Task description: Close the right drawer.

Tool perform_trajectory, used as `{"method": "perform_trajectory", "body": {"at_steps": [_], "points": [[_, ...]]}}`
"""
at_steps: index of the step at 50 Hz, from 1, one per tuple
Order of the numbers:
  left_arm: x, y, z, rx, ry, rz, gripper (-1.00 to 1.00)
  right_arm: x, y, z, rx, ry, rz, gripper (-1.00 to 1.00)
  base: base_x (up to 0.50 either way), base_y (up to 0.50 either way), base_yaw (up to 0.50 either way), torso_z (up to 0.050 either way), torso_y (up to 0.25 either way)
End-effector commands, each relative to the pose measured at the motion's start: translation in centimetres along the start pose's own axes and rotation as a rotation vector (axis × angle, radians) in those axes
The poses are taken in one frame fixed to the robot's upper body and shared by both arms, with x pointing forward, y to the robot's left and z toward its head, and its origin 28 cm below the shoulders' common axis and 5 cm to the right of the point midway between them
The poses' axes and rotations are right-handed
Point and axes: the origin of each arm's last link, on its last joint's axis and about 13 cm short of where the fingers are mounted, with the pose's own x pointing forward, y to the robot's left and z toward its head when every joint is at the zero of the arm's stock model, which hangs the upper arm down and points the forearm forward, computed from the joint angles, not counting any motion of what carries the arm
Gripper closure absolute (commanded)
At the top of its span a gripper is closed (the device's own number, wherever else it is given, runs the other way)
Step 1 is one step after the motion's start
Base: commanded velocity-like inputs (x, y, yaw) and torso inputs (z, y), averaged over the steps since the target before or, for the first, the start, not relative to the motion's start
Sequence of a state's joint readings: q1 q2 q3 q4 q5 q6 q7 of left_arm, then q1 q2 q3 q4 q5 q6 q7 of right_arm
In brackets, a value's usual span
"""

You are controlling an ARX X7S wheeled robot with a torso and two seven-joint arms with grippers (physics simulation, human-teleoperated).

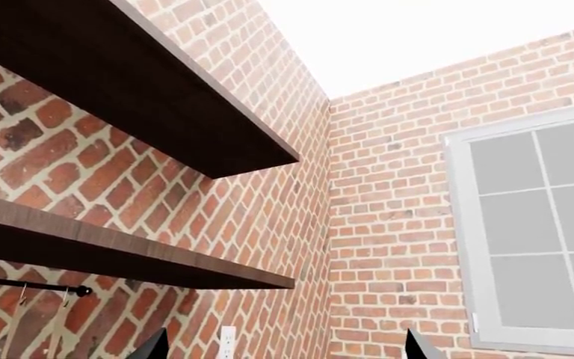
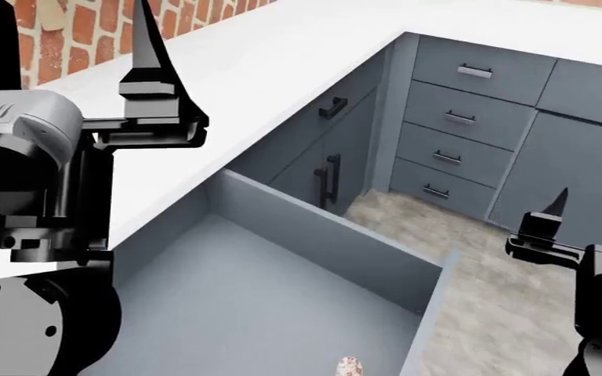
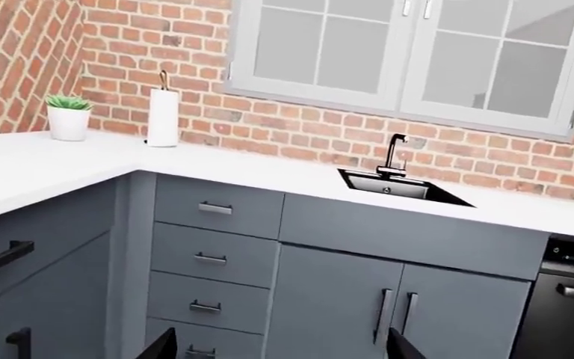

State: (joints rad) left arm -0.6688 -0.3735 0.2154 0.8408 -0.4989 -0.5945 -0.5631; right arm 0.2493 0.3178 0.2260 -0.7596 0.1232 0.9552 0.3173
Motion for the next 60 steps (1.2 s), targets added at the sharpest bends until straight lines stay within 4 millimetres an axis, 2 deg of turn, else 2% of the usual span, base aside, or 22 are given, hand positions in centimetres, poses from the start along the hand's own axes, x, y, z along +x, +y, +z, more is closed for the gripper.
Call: {"method": "perform_trajectory", "body": {"at_steps": [1, 29, 60], "points": [[-0.1, 0.0, 0.0, -0.001, 0.000, -0.001, -1.00, -0.2, -0.7, -1.1, 0.000, 0.027, -0.031, -1.00, 0.00, 0.00, 0.00, 0.000, 0.000], [0.0, 0.0, -0.1, -0.001, 0.003, -0.001, -1.00, -0.8, -1.3, -5.2, 0.006, 0.129, -0.066, -1.00, 0.00, 0.00, 0.00, 0.000, 0.000], [-0.1, 0.0, -0.2, 0.002, 0.008, -0.002, -1.00, -1.5, -2.1, -8.0, 0.039, 0.206, -0.103, -1.00, 0.00, 0.00, 0.00, 0.000, 0.000]]}}
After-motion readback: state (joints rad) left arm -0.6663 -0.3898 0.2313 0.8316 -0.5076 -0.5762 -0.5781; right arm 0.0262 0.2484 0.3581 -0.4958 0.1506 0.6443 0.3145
